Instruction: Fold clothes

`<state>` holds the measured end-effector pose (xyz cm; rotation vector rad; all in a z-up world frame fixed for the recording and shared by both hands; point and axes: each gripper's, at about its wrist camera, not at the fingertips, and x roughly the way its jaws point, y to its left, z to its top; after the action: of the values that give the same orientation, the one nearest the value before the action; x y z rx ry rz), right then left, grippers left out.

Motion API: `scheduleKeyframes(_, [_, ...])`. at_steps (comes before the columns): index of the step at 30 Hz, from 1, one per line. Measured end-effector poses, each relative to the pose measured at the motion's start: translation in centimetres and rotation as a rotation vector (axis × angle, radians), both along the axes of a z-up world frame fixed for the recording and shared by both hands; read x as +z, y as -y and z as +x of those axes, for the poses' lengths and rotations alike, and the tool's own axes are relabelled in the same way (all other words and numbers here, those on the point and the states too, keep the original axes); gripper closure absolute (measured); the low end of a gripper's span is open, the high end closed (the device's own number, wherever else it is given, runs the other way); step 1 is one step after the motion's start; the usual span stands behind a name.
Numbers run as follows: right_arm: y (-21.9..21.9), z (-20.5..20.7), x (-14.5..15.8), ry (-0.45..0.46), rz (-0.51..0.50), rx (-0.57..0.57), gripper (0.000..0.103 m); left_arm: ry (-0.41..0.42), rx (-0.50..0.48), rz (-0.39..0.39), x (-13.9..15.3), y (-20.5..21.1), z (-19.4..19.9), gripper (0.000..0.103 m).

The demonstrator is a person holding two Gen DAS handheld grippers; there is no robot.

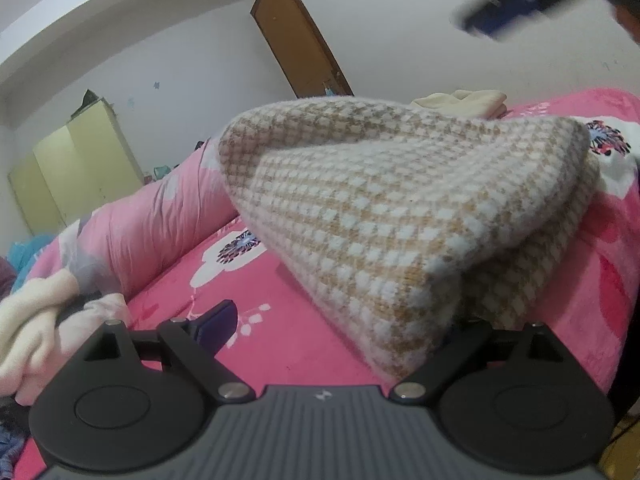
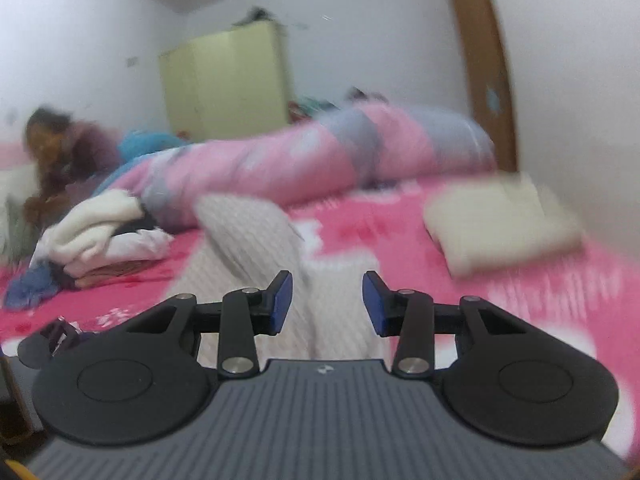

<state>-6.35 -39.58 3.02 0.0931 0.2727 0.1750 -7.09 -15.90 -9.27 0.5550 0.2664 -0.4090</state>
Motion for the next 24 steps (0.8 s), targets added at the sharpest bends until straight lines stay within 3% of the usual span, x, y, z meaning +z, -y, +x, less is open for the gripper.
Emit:
scheduleKeyframes(5, [-10.2,6.6,3.8,0.068,-0.225,0.254,0.082,0.012,0.002,0.001,-0.1,0.2,-0.3,0.01])
scheduleKeyframes(9, [-16.3,11.7,4.0,0.092,-0.403,0.314,0.088,0.022,-0.019,-0.003,-0.4,0.0,-0.7,0.017])
scheduleKeyframes(12, [-14.6,16.8,0.5,-0.046,-0.433,0.146,0.09,0.006,-0.04,-0.037,-0.6,-0.4,-0.8,0.021])
scheduleKeyframes(13, [-12.7,18.4,-1.7,-0.123,-0.401,0.077,0.09,0.0,-0.049,-0.049,-0.6,-0.6,-0.7,0.021])
scheduleKeyframes(16, [-6.5,21.2,-7.6,-0.356,-0.151,-0.023,0.093,-0.017,-0.094,-0.074,-0.5,-0.9,-0.5,0.021])
scheduleKeyframes(17, [-5.8,20.8,-7.4,-0.345,-0.111,-0.028,0.093,-0.017,-0.107,-0.073,-0.5,-1.0,-0.5,0.021])
scheduleKeyframes(20, [-7.0,20.0,-4.8,-0.296,-0.25,-0.039,0.093,-0.005,-0.135,-0.068,-0.8,-1.0,-0.5,0.022])
scheduleKeyframes(23, [-7.7,19.1,-0.7,-0.193,-0.314,-0.059,0.091,0.011,-0.15,-0.057,-1.0,-0.8,-0.9,0.025])
scheduleKeyframes(24, [-8.8,18.8,0.3,-0.16,-0.318,-0.01,0.091,0.016,-0.154,-0.054,-1.0,-0.7,-1.1,0.027])
